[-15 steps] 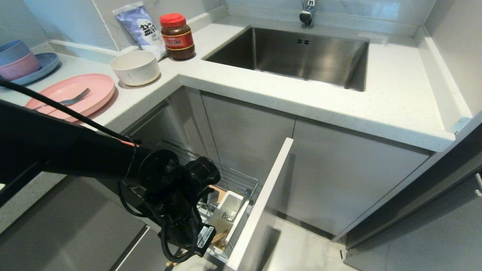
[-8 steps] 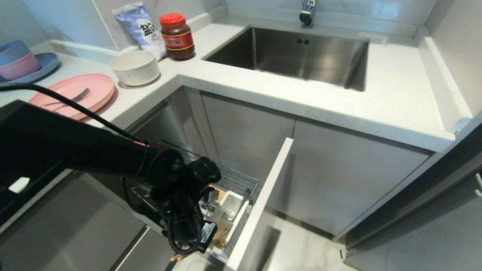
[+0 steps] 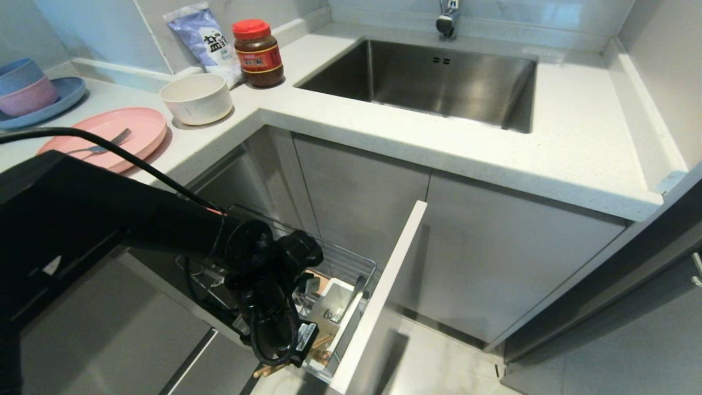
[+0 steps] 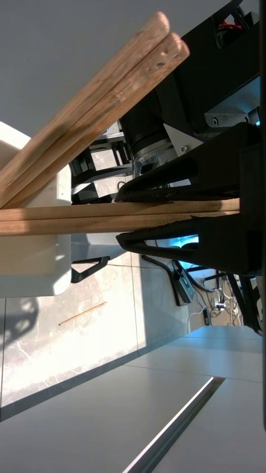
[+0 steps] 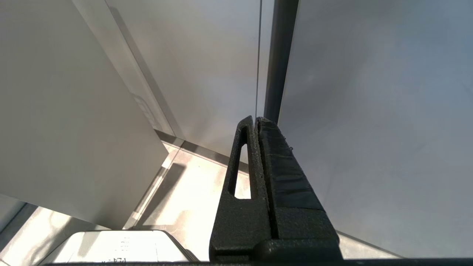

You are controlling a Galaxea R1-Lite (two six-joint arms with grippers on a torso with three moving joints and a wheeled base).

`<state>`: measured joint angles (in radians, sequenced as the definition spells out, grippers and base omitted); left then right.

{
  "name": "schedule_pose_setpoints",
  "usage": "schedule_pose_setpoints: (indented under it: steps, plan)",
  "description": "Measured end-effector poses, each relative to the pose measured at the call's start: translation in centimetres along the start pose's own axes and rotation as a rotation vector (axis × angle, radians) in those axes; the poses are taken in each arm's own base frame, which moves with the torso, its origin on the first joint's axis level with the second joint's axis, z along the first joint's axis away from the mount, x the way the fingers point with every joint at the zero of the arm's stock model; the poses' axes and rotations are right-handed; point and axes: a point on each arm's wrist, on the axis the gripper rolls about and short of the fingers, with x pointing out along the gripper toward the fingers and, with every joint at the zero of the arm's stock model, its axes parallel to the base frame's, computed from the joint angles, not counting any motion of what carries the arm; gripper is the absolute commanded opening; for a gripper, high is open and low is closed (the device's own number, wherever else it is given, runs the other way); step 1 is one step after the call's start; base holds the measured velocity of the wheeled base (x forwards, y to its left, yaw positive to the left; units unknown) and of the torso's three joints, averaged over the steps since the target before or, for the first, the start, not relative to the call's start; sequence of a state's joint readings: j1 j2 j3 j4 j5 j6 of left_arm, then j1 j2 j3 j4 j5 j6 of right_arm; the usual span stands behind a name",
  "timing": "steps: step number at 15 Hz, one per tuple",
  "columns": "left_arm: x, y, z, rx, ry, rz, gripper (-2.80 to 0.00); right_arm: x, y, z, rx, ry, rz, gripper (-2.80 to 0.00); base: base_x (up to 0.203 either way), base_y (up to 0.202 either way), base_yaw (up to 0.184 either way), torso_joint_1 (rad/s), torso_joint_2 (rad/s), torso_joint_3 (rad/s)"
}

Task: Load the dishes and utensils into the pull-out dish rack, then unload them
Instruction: Pick up the chopsticks and place it in the cupboard

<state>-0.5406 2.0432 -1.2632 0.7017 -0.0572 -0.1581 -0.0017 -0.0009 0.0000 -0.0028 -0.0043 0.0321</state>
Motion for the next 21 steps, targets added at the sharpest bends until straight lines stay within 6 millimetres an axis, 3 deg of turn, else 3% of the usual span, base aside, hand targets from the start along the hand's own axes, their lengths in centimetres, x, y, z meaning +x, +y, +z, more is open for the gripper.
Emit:
schedule_pose_setpoints:
  steps: [6, 7, 8, 16, 21]
  plan:
    - [0.2, 0.6, 0.4, -0.017, -0.001, 0.002, -2.80, 0.0, 0.0, 0.0, 0.000, 0.000, 0.000, -2.80, 0.000, 0.000, 0.000, 0.000, 0.00, 0.000]
    - [0.2, 0.6, 0.4, -0.018, 0.000, 0.002, -0.86, 0.0, 0.0, 0.0, 0.000, 0.000, 0.000, -2.80, 0.000, 0.000, 0.000, 0.000, 0.00, 0.000]
    - [0.2, 0.6, 0.5, -0.019, 0.000, 0.002, 0.00, 0.0, 0.0, 0.0, 0.000, 0.000, 0.000, -2.80, 0.000, 0.000, 0.000, 0.000, 0.00, 0.000]
    - [0.2, 0.6, 0.6, -0.020, -0.004, 0.002, 0.00, 0.0, 0.0, 0.0, 0.000, 0.000, 0.000, -2.80, 0.000, 0.000, 0.000, 0.000, 0.00, 0.000]
    - [-0.8, 0.6, 0.6, -0.021, -0.042, 0.012, 0.00, 0.0, 0.0, 0.0, 0.000, 0.000, 0.000, -2.80, 0.000, 0.000, 0.000, 0.000, 0.00, 0.000]
